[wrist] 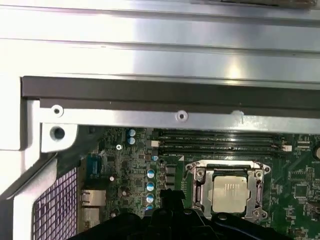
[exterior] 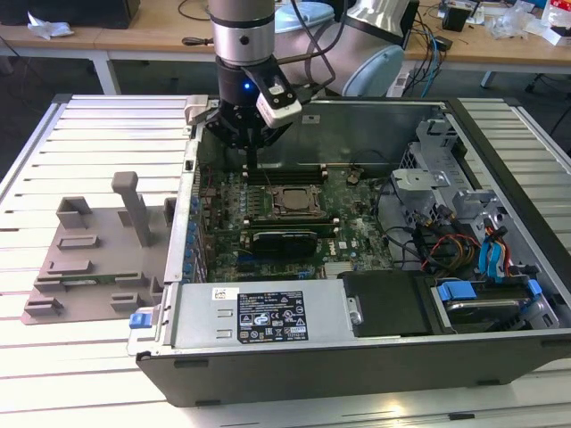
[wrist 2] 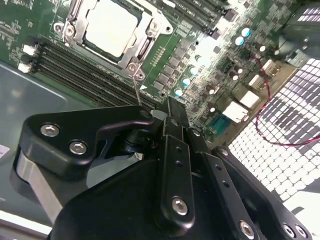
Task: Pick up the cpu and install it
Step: 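Install the first cpu locking lever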
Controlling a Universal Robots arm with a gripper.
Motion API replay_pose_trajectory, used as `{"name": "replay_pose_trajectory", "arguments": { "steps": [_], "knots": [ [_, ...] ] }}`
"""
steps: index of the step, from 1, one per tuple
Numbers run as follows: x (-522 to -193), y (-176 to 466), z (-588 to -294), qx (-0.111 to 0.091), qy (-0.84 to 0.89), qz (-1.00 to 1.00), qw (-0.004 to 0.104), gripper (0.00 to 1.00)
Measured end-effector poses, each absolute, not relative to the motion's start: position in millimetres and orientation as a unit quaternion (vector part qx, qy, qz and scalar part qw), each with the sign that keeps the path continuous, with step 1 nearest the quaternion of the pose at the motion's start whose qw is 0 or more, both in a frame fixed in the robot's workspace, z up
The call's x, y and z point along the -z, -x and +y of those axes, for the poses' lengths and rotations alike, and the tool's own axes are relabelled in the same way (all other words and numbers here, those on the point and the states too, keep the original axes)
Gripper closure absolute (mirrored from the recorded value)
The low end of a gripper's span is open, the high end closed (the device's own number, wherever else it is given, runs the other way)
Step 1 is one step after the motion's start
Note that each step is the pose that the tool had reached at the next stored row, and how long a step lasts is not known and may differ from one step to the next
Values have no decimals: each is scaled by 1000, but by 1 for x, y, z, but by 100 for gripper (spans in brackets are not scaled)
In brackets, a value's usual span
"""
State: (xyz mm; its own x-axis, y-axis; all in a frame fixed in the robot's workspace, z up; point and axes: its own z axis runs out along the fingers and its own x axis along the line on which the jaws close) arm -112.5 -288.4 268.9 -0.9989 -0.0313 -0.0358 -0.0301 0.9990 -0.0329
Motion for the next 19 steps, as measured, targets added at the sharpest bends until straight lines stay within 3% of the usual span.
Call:
{"name": "replay_pose_trajectory", "arguments": {
  "steps": [19],
  "knots": [
    [-261, 102, -279, 13, 15, 1000, 18, 89]
  ]
}}
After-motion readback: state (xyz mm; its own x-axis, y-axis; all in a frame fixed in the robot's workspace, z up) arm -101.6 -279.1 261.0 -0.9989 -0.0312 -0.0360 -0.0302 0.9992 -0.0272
